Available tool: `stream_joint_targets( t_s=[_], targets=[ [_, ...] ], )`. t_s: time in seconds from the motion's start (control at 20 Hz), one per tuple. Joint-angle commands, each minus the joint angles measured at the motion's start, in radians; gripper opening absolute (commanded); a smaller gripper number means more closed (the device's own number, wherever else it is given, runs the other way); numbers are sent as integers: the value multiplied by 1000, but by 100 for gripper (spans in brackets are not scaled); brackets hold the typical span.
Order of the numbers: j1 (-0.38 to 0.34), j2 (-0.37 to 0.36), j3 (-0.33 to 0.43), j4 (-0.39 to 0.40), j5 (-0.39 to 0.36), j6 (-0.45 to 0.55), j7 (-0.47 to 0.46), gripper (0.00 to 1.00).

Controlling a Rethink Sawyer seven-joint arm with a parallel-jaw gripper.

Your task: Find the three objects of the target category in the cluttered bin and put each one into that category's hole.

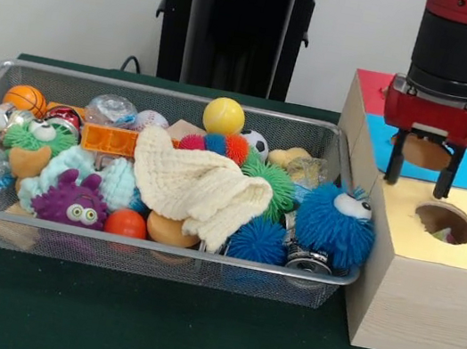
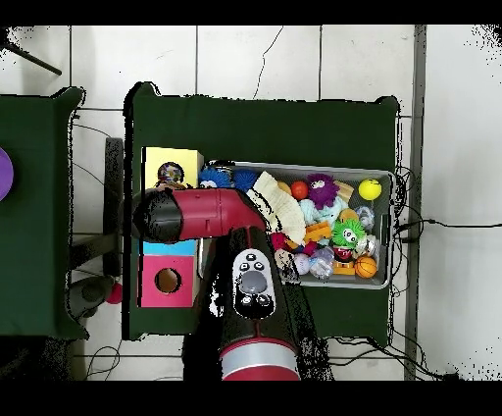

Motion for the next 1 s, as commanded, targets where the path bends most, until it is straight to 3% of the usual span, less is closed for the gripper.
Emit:
stream_joint_targets(
  t_s=[0.05, 0.2, 0.3, 0.35, 0.45, 0.55, 0.8, 1.0],
  targets=[
    [-76, 10, 48, 84, -99, 122, -120, 100],
    [-88, -2, 58, 97, -103, 103, -106, 100],
    [-94, -8, 57, 122, -114, -14, -53, 100],
    [-98, -8, 55, 132, -135, -130, -13, 100],
    [-99, 4, 48, 124, -177, -268, 27, 100],
    [-141, -11, 98, 136, -267, -309, -77, 100],
    [-210, -65, 173, 180, -293, -262, -103, 100],
    [-179, -87, 137, 157, -320, -206, -88, 100]
  ],
)
